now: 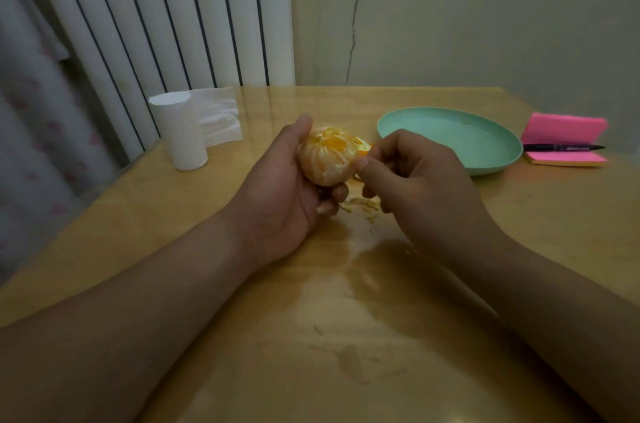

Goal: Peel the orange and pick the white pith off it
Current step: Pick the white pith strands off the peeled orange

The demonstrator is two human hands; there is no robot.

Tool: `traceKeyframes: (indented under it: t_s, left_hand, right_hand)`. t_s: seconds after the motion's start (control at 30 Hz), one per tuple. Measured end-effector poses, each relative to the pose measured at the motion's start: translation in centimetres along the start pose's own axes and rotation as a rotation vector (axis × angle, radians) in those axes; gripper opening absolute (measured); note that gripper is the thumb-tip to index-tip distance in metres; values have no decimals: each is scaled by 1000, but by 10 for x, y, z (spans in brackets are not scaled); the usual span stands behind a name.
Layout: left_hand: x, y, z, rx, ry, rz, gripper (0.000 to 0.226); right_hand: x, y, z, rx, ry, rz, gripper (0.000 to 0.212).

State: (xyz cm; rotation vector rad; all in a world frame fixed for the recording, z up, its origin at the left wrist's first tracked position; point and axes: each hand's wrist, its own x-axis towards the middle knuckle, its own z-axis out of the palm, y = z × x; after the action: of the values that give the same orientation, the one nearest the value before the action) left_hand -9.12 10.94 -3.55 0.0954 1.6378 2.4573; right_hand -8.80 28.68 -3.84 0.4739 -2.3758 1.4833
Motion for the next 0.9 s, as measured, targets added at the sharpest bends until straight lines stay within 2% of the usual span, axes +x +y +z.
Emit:
traceKeyframes:
  t_s: [0.2, 0.43, 0.63, 0.77, 0.9]
  left_hand:
    - [6, -6, -5, 105, 24, 96, 65]
    - [5, -7, -8, 295, 80, 222, 49]
    - [1, -8, -8, 464, 68, 300, 43]
    - [0, -10, -4, 451, 72, 301, 46]
    - [3, -9, -2, 228, 82, 210, 52]
  right_hand:
    - [-3, -5, 1, 126, -101, 114, 20]
    - [0, -4, 1, 329, -172, 301, 19]
    - [0, -2, -1, 320, -158, 291, 18]
    - [0, -2, 0, 322, -128, 274, 18]
    - [0, -1, 1, 370, -131, 241, 12]
